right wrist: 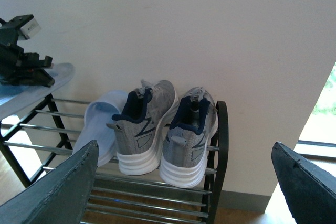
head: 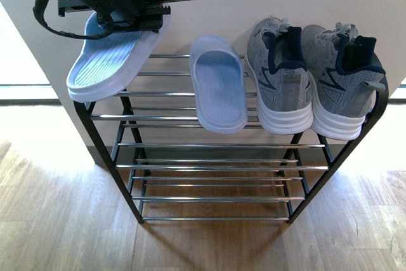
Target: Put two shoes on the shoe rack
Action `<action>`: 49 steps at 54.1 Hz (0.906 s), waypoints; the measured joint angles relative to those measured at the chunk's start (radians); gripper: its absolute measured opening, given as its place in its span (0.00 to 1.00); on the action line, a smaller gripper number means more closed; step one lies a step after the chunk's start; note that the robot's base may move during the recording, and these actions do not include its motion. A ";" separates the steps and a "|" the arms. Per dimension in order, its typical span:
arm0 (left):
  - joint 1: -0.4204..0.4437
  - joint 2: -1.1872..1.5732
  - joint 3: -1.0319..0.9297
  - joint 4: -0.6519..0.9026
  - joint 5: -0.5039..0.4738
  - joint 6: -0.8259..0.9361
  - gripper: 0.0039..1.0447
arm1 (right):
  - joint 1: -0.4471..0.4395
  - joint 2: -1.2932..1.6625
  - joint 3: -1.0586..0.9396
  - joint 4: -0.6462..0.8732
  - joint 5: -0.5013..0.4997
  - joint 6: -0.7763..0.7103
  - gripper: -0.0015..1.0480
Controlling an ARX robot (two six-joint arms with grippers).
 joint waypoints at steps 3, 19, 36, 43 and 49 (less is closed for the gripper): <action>0.005 0.014 0.005 0.010 -0.015 0.000 0.02 | 0.000 0.000 0.000 0.000 0.000 0.000 0.91; -0.025 0.130 0.061 0.050 -0.019 -0.020 0.02 | 0.000 0.000 0.000 0.000 0.000 0.000 0.91; -0.018 0.221 0.093 0.129 -0.062 -0.023 0.02 | 0.000 0.000 0.000 0.000 -0.002 0.000 0.91; -0.009 0.252 0.102 0.143 -0.066 -0.039 0.02 | 0.000 0.000 0.000 0.000 -0.002 0.000 0.91; -0.015 0.272 0.120 0.161 0.016 -0.092 0.19 | 0.000 0.000 0.000 0.000 -0.001 0.000 0.91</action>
